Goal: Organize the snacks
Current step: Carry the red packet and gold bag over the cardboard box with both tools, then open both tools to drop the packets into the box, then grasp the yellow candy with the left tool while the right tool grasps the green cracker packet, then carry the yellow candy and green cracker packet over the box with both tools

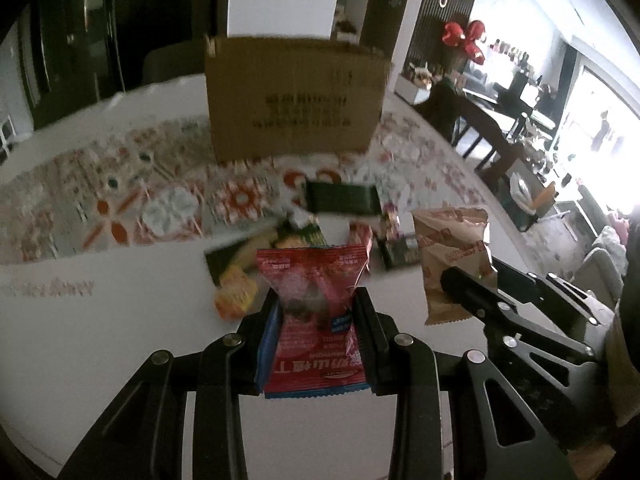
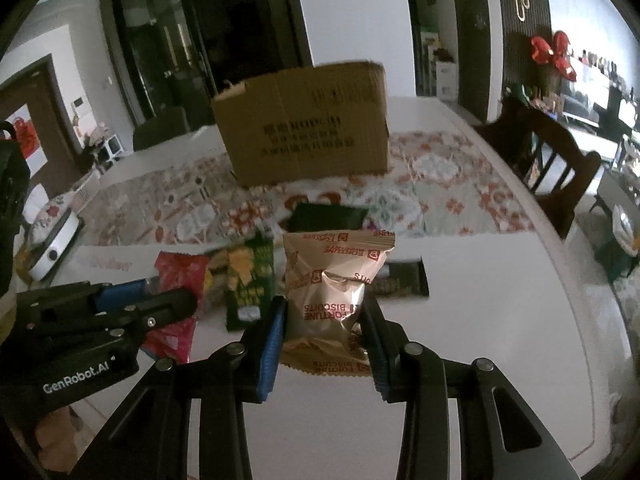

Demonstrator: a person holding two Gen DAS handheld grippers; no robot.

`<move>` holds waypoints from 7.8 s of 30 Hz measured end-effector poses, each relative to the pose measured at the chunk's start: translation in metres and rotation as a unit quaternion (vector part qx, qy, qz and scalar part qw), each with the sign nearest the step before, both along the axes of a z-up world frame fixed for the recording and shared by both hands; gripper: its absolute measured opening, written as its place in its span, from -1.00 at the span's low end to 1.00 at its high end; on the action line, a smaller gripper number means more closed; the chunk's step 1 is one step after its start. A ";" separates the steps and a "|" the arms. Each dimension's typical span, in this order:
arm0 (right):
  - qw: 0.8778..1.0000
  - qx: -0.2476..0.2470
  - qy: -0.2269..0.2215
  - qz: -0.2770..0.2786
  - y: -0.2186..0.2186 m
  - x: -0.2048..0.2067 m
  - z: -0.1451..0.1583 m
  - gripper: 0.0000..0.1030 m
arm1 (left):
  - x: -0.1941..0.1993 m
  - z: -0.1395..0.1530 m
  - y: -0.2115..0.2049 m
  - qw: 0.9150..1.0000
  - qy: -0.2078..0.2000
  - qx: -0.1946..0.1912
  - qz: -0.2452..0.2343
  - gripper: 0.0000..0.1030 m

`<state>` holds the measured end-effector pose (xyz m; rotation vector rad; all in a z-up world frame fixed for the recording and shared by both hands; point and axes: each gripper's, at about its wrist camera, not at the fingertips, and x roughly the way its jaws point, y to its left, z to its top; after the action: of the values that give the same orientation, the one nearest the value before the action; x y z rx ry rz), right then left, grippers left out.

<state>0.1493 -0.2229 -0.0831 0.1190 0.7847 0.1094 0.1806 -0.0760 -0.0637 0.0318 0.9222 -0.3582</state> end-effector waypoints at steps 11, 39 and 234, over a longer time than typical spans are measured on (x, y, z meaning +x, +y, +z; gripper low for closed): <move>0.998 -0.008 -0.064 0.017 0.005 0.025 0.054 -0.25 | 0.026 0.050 0.004 0.997 -0.071 0.004 0.002 -0.33; 0.989 -0.022 -0.143 0.014 0.010 0.162 0.131 -0.25 | 0.149 0.134 0.003 0.987 -0.159 0.013 -0.001 -0.33; 0.990 -0.011 -0.132 0.041 0.021 0.047 0.080 -0.11 | 0.037 0.088 0.021 0.980 -0.199 -0.010 -0.030 -0.54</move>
<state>0.1959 -0.2016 -0.0034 0.0495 0.5264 0.1894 0.2171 -0.0554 0.0246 0.1086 0.5226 -0.3993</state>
